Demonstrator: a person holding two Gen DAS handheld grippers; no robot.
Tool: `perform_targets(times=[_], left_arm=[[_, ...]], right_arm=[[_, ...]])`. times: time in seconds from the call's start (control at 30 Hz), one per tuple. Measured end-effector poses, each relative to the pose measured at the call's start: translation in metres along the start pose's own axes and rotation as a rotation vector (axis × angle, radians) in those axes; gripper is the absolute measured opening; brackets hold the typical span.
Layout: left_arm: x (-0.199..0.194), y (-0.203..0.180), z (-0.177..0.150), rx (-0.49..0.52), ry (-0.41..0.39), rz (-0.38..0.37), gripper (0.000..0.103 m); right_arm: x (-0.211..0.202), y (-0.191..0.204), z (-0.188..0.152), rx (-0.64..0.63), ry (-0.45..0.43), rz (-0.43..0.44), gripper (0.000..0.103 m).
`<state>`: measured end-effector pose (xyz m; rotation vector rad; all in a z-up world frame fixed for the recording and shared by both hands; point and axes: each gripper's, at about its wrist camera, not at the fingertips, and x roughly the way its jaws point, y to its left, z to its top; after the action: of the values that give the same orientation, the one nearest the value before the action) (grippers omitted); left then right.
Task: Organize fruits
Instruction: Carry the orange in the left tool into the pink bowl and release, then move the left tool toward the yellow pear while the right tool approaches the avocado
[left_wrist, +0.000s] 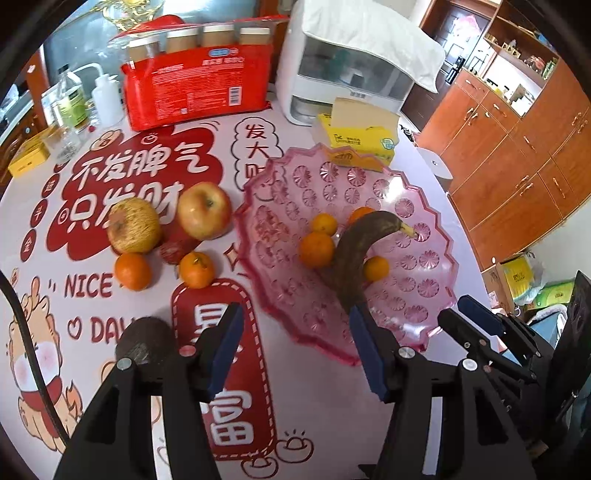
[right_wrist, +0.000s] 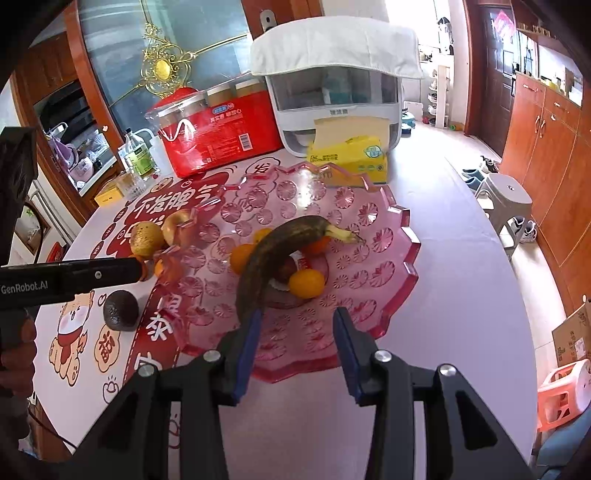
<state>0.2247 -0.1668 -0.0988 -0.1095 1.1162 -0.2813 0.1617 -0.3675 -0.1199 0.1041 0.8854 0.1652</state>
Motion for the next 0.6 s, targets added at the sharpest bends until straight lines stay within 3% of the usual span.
perform_targets(times=[0.6], left_arm=[[-0.048, 0.075, -0.062, -0.109, -0.011, 0.025, 0.058]], right_arm=[[-0.011, 0.050, -0.050, 0.029, 0.099, 0.048, 0.041]])
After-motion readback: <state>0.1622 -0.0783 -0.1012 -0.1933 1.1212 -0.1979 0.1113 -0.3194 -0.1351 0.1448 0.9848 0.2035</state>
